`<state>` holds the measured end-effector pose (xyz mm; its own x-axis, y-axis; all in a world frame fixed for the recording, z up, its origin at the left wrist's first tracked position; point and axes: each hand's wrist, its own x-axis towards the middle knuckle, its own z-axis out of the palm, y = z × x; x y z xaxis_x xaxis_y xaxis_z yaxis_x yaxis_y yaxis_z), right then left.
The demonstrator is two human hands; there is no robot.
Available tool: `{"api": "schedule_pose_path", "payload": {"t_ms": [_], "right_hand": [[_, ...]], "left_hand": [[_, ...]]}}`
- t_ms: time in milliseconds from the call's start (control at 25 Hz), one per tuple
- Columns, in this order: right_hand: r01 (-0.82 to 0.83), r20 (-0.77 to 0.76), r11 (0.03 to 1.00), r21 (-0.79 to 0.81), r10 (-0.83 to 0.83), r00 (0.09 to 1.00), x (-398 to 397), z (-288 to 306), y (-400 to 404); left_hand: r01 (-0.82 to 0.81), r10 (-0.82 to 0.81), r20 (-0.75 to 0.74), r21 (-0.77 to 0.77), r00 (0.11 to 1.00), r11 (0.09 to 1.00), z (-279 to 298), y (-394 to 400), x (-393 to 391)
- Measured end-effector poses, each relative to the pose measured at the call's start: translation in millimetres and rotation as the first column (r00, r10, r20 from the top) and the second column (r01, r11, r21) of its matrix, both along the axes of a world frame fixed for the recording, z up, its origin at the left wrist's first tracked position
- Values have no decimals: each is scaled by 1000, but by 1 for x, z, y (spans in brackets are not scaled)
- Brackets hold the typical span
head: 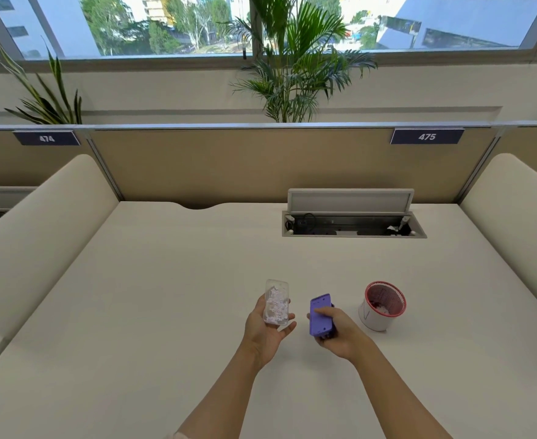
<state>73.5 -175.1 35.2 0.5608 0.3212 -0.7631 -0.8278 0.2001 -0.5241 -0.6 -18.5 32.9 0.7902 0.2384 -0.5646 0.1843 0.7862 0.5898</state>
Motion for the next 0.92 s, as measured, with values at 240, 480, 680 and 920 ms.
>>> {"api": "schedule_pose_path", "payload": {"t_ms": [240, 480, 680, 920], "right_hand": [[-63, 52, 961, -267, 80, 995, -2, -34, 4], [-33, 175, 874, -485, 134, 975, -9, -54, 2], [22, 326, 695, -719, 309, 894, -19, -61, 2], [28, 300, 595, -803, 363, 882, -23, -59, 4]], "left_hand": [[0, 1, -32, 11, 999, 1000, -2, 3, -2], [12, -11, -54, 17, 998, 1000, -3, 3, -2], [35, -34, -58, 21, 998, 999, -5, 0, 1], [75, -74, -59, 13, 995, 997, -5, -5, 4]]}}
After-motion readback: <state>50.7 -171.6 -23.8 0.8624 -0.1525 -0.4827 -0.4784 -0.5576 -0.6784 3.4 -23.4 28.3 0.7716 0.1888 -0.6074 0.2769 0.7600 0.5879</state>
